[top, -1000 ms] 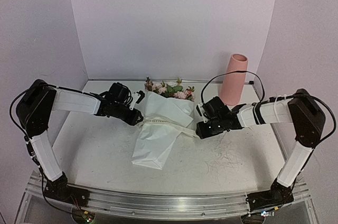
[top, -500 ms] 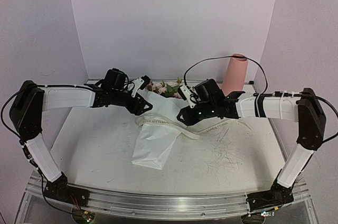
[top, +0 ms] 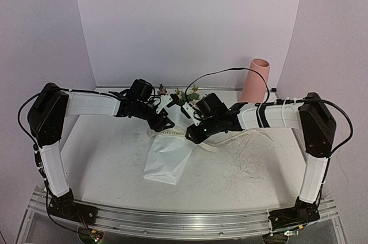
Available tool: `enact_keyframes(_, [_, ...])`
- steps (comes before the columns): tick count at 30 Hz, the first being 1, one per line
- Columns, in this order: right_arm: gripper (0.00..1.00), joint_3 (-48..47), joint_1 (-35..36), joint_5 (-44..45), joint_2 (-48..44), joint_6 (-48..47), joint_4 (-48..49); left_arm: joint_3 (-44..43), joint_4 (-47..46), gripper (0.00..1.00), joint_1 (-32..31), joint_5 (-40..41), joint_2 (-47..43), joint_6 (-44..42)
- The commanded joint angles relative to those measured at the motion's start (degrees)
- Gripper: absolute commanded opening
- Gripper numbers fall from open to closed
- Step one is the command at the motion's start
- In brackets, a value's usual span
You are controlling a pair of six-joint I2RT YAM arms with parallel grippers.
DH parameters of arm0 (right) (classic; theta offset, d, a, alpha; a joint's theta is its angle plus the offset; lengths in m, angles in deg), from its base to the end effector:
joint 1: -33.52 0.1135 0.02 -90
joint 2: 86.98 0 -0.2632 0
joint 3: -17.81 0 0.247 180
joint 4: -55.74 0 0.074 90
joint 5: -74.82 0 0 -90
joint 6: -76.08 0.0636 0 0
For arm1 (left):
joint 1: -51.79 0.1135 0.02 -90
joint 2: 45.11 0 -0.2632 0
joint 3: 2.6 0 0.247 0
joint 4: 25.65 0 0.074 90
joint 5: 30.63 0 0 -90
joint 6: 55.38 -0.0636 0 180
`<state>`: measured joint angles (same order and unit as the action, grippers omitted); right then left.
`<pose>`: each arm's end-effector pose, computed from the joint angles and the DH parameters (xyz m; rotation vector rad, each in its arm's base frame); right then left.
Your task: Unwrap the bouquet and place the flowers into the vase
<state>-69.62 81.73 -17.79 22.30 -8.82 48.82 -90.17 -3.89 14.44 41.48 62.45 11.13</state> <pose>0.3022 0.3425 0.2038 -0.8096 1.9714 0.6091 0.3315 -0.2776 0.1904 1.3033 1.8998 -0.4833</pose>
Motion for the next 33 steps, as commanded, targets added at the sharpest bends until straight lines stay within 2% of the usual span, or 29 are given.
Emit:
enact_keyframes(1, [0.34,-1.71,0.38,1.58,1.51,-1.58,-2.48,-4.27,1.91,0.67,-0.65,0.88,1.57,-4.13])
enact_keyframes(5, [0.3,-1.8,0.41,1.95,2.25,-1.47,-2.45,-5.91,3.02,0.67,-1.06,2.35,3.23,-4.71])
enact_keyframes(9, [0.15,-1.94,0.43,2.6,2.49,-1.06,-2.4,-7.32,3.79,0.66,-1.07,2.7,4.39,-4.9])
enact_keyframes(11, [0.02,-1.88,0.42,2.61,2.54,-0.99,-2.39,-7.86,4.35,0.66,-1.08,2.95,4.99,-4.98])
enact_keyframes(12, [0.0,-1.77,0.46,2.61,2.47,-0.9,-2.39,-8.25,5.03,0.66,-1.06,2.84,5.29,-5.1])
enact_keyframes(20, [0.0,0.43,0.45,2.28,0.5,-0.12,-0.29,-10.39,9.13,0.66,-1.12,1.46,7.22,-6.44])
enact_keyframes(22, [0.0,0.41,0.41,2.18,0.41,-0.01,-0.28,-11.12,9.56,0.6,-1.15,1.98,7.87,-6.39])
enact_keyframes(24, [0.0,0.4,0.43,2.17,0.28,0.15,-0.19,-12.14,10.14,0.42,-1.15,2.72,8.49,-5.94])
enact_keyframes(25, [0.0,0.45,0.4,2.25,0.2,0.27,-0.19,-12.78,10.26,0.3,-1.14,3.57,8.67,-5.54])
enact_keyframes(28, [0.0,1.07,0.43,3.29,-0.49,0.96,-0.2,-13.71,10.37,0.03,-1.14,5.59,8.22,-4.32])
enact_keyframes(29, [0.0,1.61,0.41,4.48,-0.95,1.36,-0.19,-13.76,10.33,0.01,-1.04,5.91,7.57,-3.54])
enact_keyframes(33, [0.0,4.21,0.37,8.75,-3.17,3.07,0.0,-12.45,10.07,0.0,-0.08,4.28,4.41,-0.94])
